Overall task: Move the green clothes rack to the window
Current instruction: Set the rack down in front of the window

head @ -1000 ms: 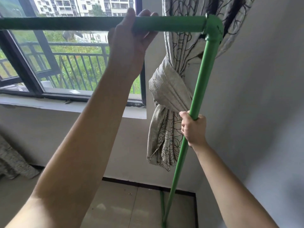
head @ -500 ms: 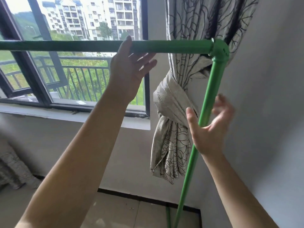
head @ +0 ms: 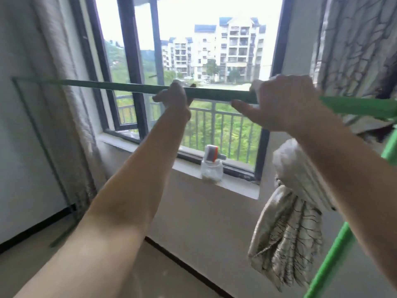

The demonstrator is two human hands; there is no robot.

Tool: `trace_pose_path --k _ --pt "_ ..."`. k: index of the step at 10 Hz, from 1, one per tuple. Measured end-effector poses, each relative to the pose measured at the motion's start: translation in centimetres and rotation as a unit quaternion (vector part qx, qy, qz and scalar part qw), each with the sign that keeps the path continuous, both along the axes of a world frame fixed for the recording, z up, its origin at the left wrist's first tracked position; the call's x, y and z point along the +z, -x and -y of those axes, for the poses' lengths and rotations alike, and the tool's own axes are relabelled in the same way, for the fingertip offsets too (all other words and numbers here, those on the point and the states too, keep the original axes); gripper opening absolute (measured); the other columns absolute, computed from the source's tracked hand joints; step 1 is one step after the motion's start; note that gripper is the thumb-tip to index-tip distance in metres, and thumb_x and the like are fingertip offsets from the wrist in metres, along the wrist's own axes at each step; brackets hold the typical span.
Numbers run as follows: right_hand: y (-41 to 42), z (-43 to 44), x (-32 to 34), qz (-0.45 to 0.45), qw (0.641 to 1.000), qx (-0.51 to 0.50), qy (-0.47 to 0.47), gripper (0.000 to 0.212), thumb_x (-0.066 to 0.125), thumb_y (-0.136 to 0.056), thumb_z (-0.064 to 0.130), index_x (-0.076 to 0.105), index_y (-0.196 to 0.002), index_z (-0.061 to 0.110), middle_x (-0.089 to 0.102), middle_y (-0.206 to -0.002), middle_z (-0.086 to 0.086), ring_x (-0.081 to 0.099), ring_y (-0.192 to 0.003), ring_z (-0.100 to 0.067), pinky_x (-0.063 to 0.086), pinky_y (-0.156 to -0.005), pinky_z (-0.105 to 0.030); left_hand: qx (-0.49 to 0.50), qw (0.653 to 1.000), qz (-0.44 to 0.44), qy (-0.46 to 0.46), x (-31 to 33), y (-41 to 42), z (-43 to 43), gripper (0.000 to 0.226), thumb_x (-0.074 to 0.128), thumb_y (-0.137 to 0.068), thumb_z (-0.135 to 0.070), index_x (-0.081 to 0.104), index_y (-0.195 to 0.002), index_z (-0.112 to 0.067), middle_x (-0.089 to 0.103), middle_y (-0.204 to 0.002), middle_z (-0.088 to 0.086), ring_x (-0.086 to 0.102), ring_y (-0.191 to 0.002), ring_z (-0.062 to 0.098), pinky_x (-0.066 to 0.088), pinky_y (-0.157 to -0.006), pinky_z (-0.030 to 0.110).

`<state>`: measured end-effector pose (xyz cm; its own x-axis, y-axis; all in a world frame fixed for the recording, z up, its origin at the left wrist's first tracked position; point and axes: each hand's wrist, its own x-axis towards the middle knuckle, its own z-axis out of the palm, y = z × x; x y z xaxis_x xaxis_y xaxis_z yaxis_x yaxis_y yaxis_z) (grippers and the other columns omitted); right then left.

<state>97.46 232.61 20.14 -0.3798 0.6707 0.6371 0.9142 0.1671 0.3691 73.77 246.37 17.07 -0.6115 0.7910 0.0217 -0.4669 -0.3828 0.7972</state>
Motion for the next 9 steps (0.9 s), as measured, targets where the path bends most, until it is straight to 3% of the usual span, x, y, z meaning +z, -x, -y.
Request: trace_pose_path --k 1,2,3,4,7,9 --pt "0.5 -2.2 0.0 0.014 1.000 0.000 0.018 0.085 0.018 -0.083 0.085 0.059 -0.093 0.012 0.050 -0.063 -0.007 0.052 -0.056 -0.021 0.047 -0.067 -0.036 -0.021 1.000 -0.014 -0.005 0.9 0.2 2.3 0.058 0.064 -0.083 -0.017 0.036 -0.134 -0.009 0.063 -0.123 0.021 0.071 -0.096 0.034 0.061 -0.085 0.051" --pt "-0.6 -2.3 -0.8 -0.015 0.999 0.028 -0.041 0.075 0.027 -0.087 0.079 0.062 -0.084 0.013 0.047 -0.049 -0.006 0.048 -0.042 -0.020 0.052 -0.060 -0.037 -0.044 0.998 -0.009 -0.034 1.2 -0.1 3.0 0.050 0.059 -0.089 0.002 0.034 -0.132 0.000 0.064 -0.101 0.023 0.074 -0.073 0.032 0.065 -0.065 0.045" --pt "-1.5 -2.0 -1.0 -0.044 0.997 0.031 -0.054 0.074 0.032 -0.088 0.079 0.062 -0.076 0.012 0.043 -0.044 -0.005 0.047 -0.039 -0.022 0.054 -0.058 -0.042 -0.061 0.996 -0.040 -0.042 1.2 -1.4 2.4 0.052 0.054 -0.088 0.005 0.031 -0.135 0.002 0.062 -0.103 0.024 0.073 -0.092 0.036 0.064 -0.071 0.052" --pt "-1.9 -1.9 -1.0 -0.072 0.996 0.001 -0.052 0.076 0.031 -0.086 0.082 0.061 -0.075 0.013 0.044 -0.044 -0.005 0.049 -0.040 -0.024 0.055 -0.059 -0.042 -0.085 0.996 -0.020 -0.035 1.7 -2.0 0.9 0.055 0.052 -0.086 0.003 0.030 -0.136 -0.003 0.059 -0.119 0.026 0.069 -0.102 0.037 0.062 -0.076 0.055" --pt "-1.3 -0.9 -1.2 -0.093 0.994 -0.006 -0.061 0.068 0.040 -0.089 0.077 0.056 -0.072 0.013 0.041 -0.047 -0.006 0.050 -0.046 -0.024 0.047 -0.062 -0.036 -0.103 0.991 -0.070 -0.041 1.3 -1.8 0.1 0.057 0.054 -0.087 0.003 0.029 -0.138 0.002 0.056 -0.102 0.023 0.069 -0.102 0.039 0.063 -0.075 0.055" --pt "-0.5 -0.6 -1.8 -0.111 0.992 0.005 -0.067 0.069 0.041 -0.089 0.075 0.062 -0.076 0.011 0.042 -0.048 -0.006 0.052 -0.047 -0.027 0.047 -0.062 -0.037 -0.103 0.991 -0.039 -0.070 1.0 -0.6 0.2 0.054 0.051 -0.088 0.005 0.028 -0.137 0.003 0.052 -0.097 0.022 0.069 -0.082 0.036 0.064 -0.065 0.046"
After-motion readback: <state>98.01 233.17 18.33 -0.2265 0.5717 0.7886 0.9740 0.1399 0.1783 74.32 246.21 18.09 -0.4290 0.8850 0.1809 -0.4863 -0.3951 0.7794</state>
